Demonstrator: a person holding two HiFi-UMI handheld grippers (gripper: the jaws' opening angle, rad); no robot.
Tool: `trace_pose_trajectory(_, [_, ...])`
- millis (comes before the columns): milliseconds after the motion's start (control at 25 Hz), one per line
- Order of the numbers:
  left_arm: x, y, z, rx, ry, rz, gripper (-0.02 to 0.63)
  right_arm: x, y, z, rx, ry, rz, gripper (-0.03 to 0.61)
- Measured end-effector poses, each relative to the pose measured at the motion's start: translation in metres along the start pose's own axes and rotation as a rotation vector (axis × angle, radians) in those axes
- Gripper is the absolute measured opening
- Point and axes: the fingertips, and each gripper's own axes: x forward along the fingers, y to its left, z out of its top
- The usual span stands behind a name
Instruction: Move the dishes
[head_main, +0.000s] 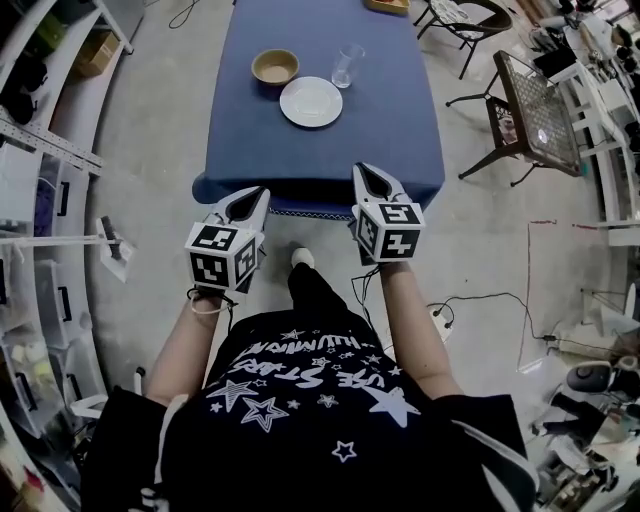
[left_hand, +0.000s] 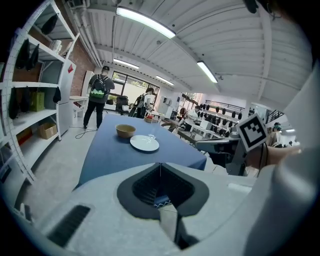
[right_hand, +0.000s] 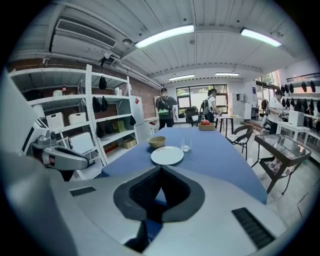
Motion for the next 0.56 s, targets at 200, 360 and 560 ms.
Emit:
trace_pose_trajectory(200, [-0.029, -0.007, -0.012, 0.012, -0.017, -0.012, 0.020, -0.028, 0.016, -0.010, 0.002, -0.013, -0.027, 0.005])
trace_pose_trajectory(360, [-0.053, -0.009, -0.022, 0.014, -0.036, -0.018, 0.020, -0.049, 0.032, -0.019, 0.001, -0.025, -0.043, 0.005])
trace_pose_trajectory(560, [-0.088, -0.010, -0.033, 0.014, -0.051, -0.021, 0.020, -0.073, 0.060, -0.031, 0.001, -0.026, -0.051, 0.005])
